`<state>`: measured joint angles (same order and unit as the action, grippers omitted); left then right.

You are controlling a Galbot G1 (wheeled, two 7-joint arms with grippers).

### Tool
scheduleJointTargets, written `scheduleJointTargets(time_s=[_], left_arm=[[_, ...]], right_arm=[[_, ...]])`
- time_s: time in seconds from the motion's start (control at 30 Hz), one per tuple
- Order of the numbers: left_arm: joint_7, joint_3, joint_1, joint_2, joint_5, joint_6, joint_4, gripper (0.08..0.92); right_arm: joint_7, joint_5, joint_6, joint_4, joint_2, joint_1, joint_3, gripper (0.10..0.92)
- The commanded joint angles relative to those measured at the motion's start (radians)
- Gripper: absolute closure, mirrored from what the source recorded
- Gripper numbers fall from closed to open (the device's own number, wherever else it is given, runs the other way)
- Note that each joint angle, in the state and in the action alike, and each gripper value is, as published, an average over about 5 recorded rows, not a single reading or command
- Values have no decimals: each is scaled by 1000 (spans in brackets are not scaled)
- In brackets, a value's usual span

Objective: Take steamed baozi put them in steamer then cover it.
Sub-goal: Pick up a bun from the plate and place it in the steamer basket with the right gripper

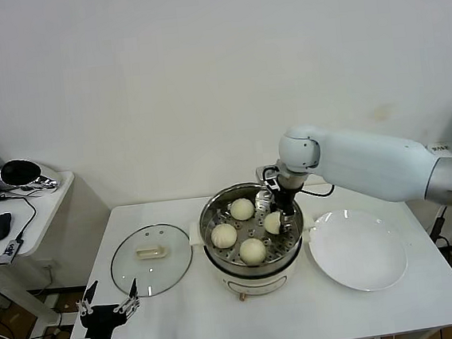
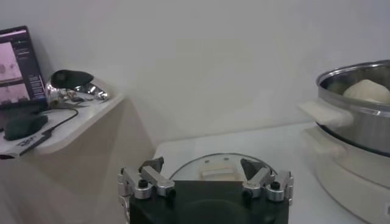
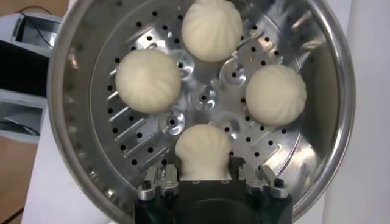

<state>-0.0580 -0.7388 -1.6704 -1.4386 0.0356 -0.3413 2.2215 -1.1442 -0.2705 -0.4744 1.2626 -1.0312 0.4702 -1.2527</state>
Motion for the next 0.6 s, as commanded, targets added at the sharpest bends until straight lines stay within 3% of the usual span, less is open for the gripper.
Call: scheduleJointTargets(time_s=[0.03,0.2,0.6], left_arm=[[-1,1,-1,1,0,0,4,177],[-1,2,-7,-2,-2,0,11,177],[-5,8,-20,-5,-5,-1,29,177]], right_arm=[[19,21,-2,1,5,-8,7,312],[22,17,-8,11,33,2,45,213],[-61,-92,25,163,246,107,204,203]])
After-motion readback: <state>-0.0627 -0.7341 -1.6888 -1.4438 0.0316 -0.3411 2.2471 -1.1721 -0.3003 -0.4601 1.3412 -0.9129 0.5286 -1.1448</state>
